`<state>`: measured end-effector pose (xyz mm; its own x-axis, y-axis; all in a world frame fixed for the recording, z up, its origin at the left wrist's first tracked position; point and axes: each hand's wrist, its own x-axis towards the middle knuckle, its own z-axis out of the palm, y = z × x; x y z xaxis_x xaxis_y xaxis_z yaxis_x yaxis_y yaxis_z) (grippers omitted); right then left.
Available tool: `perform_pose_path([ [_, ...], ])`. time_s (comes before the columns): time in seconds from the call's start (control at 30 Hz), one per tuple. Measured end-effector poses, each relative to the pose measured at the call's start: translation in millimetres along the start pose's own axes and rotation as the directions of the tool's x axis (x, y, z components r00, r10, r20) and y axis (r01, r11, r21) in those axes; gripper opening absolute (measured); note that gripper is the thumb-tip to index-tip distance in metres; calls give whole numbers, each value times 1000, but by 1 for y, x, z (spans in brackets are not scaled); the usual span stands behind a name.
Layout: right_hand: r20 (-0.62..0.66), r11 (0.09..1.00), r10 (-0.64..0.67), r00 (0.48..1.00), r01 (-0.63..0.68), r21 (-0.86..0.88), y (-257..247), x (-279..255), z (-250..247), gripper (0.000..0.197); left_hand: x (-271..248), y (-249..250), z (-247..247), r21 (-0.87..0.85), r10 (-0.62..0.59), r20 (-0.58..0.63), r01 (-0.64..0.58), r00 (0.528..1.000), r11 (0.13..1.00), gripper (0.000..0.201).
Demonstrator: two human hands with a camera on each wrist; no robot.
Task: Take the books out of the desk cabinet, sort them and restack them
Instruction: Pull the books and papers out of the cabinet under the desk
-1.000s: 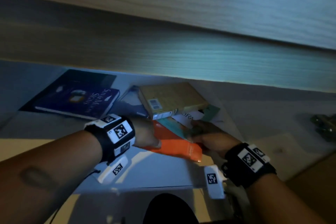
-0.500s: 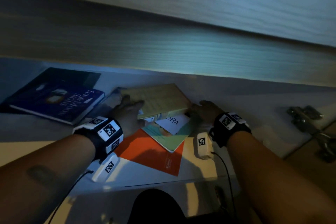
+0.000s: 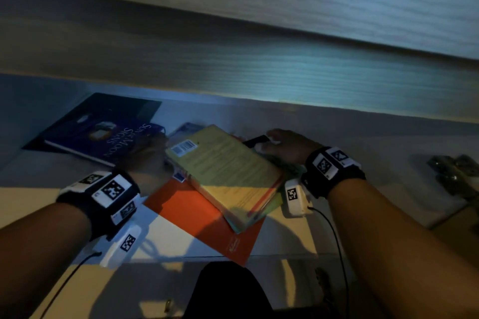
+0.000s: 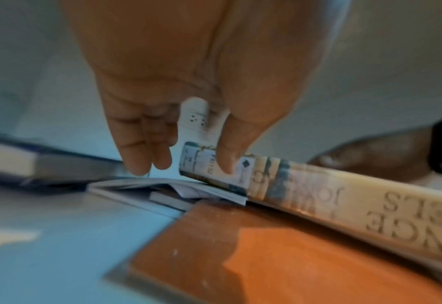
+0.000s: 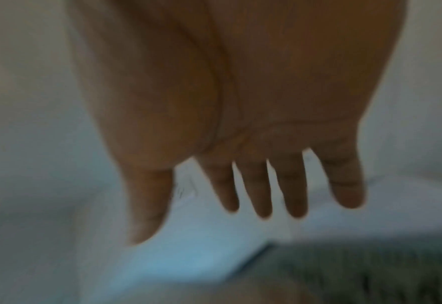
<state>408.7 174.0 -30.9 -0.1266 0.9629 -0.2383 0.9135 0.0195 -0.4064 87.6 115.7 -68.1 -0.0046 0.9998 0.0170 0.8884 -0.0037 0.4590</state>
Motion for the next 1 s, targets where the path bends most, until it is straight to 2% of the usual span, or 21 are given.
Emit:
perform_pose_path([
  [0.03,74,999,-8,997,11,-45,-6,2,5,64,-4,1,-2,-44,-40,12,40,999,998,22],
  [0.07,116,996,-13,993,24,-87,-12,2,10,72,-10,2,-1,-119,-81,97,93,992,989,28],
  [0.1,132,994,-6,991,21,-110,-13,5,13,87,-18,5,3,-198,-153,242,203,958,959,39],
  [0.13,118,993,6,993,8,-119,-11,9,15,102,-25,10,8,-268,-202,409,328,890,906,50],
  [0.17,125,991,6,992,11,-132,-8,12,16,109,-31,16,12,-327,-207,502,406,840,853,57],
  [0.2,130,991,12,991,5,-130,-9,10,16,104,-33,19,19,-408,-175,513,418,840,812,58],
  [0.27,110,994,40,993,-29,-102,-7,5,16,92,-32,30,28,-519,-133,438,371,889,770,50],
  [0.3,71,992,76,995,-68,-104,-4,4,16,99,-31,35,31,-561,-130,411,363,902,744,45],
  [0.37,-37,982,158,987,-161,-100,6,5,18,113,-29,47,37,-634,-125,416,386,901,670,40],
  [0.4,-50,979,184,982,-188,-79,10,6,20,116,-27,50,40,-664,-118,414,389,902,639,40],
  [0.47,-44,978,200,979,-202,-44,17,8,21,123,-22,59,44,-673,-113,393,369,913,642,40],
  [0.5,-53,977,208,977,-210,-29,20,8,22,121,-19,62,45,-665,-108,387,358,916,655,40],
  [0.6,-72,980,196,978,-197,2,23,6,23,96,-11,68,50,-669,-93,368,333,925,664,44],
  [0.63,-67,983,185,981,-185,6,24,5,22,94,-9,69,51,-692,-101,368,345,924,634,45],
  [0.77,-46,992,125,991,-123,37,30,2,18,79,-8,75,52,-788,-141,446,462,884,407,45],
  [0.83,-12,995,82,997,-81,57,33,-3,14,70,-9,77,46,-791,-116,498,505,860,345,46],
  [0.9,29,997,43,999,-45,66,34,-9,12,63,-12,77,41,-783,-82,528,521,846,340,49],
  [1.0,55,993,1,998,-8,118,24,-17,12,53,-18,74,39,-764,-81,516,500,853,407,47],
])
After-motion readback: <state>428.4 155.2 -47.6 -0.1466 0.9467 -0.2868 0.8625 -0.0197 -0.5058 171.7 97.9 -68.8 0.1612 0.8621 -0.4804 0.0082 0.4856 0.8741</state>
